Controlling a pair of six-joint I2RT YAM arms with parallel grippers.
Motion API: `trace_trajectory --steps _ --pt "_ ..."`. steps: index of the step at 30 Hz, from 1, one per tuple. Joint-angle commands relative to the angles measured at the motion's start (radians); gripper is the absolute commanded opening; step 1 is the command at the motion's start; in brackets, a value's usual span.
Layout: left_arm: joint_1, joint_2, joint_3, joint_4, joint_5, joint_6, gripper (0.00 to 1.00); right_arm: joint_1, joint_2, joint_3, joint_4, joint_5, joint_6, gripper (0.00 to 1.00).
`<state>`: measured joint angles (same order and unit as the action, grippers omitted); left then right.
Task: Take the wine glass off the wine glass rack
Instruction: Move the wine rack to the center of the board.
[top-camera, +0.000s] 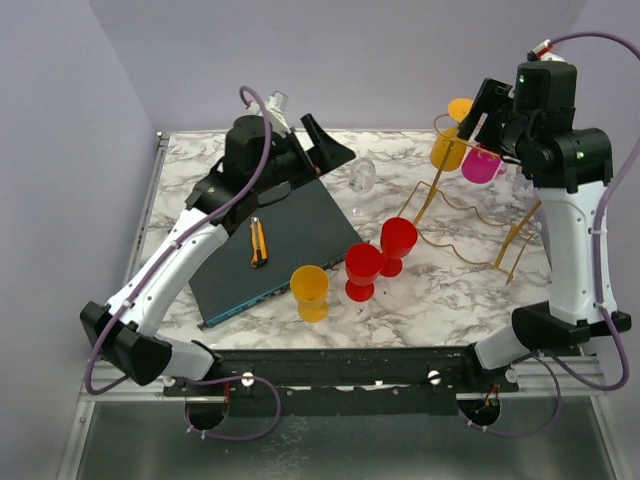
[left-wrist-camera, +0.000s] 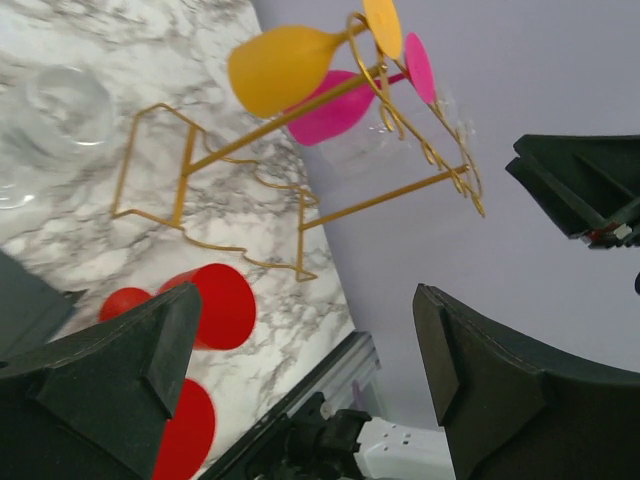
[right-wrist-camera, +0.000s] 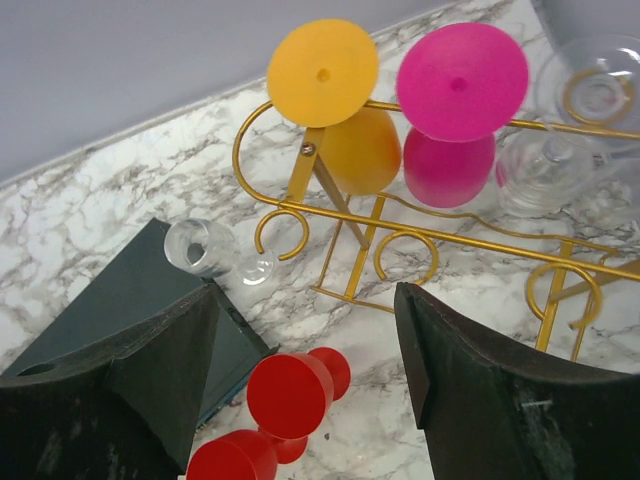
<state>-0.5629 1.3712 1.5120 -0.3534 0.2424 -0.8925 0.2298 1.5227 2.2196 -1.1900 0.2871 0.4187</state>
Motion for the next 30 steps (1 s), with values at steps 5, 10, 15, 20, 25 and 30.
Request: trace_trajectory --steps 5,10,15,20,25,30 --pt "-0.142 0.26 0.148 0.289 -0.081 -0.172 0.87 0.0 -0.279 -0.227 0.085 0.129 0.137 0.78" --pt "-0.192 0.403 0.232 0.399 -0.154 -0.245 0.75 -0.001 -0.446 -0.37 0.144 0.194 0.187 0.79" --pt "-0.229 0.556 0.372 0.436 -0.166 -0.28 0.68 0.0 -0.51 -0.446 0.114 0.302 0.215 0.83" --pt "-0.242 0.664 0.475 0.437 -0.153 -0.297 0.63 -0.001 -0.462 -0.418 0.063 0.317 0.198 0.86" --pt "-0.242 0.698 0.513 0.439 -0.157 -0.303 0.6 0.0 -0.372 -0.311 0.06 0.256 0.156 0.88" --pt "-0.244 0.739 0.548 0.439 -0.151 -0.333 0.55 0.0 -0.282 -0.2 0.033 0.208 0.137 0.9"
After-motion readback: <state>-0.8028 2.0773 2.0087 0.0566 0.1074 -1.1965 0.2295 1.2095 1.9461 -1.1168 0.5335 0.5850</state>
